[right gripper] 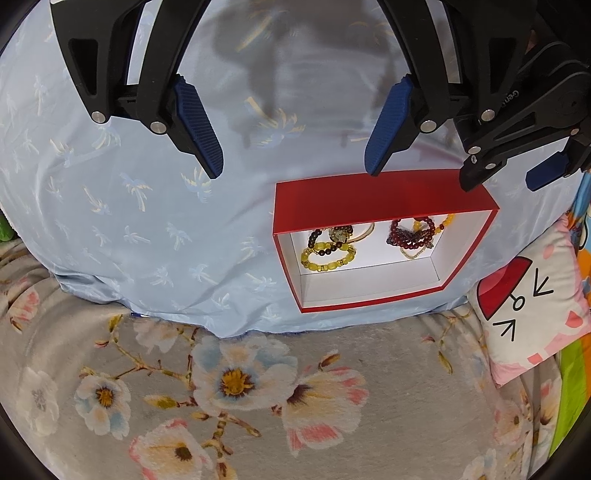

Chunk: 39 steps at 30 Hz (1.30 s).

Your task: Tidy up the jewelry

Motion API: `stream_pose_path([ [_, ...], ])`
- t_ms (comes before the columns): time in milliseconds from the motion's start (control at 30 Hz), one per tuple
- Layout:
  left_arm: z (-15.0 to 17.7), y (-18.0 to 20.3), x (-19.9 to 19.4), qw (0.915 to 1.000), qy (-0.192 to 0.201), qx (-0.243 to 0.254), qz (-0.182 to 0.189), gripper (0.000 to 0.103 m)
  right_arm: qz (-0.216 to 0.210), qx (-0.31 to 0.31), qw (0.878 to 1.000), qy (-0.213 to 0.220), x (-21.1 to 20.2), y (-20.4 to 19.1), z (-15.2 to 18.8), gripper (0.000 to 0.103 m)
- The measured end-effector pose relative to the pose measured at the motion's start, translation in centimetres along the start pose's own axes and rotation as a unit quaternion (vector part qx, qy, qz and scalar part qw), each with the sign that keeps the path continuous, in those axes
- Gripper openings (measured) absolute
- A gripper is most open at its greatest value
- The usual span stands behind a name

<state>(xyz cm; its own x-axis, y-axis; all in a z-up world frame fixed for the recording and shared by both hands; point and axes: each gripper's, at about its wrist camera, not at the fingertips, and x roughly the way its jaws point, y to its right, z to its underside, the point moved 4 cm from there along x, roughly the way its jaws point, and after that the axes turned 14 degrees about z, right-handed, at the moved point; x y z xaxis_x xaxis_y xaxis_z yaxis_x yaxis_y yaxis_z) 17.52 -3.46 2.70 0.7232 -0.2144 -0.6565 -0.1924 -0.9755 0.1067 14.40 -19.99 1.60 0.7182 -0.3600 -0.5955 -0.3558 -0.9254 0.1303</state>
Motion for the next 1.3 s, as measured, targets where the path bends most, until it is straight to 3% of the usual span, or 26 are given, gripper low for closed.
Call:
stream_pose_path([
  [1300,0.05,0.03,0.42,1.0,-0.003,-0.002,-0.003,0.08,0.001,-0.002,1.0,-0.001,0.04,-0.02,-0.03,0.077],
])
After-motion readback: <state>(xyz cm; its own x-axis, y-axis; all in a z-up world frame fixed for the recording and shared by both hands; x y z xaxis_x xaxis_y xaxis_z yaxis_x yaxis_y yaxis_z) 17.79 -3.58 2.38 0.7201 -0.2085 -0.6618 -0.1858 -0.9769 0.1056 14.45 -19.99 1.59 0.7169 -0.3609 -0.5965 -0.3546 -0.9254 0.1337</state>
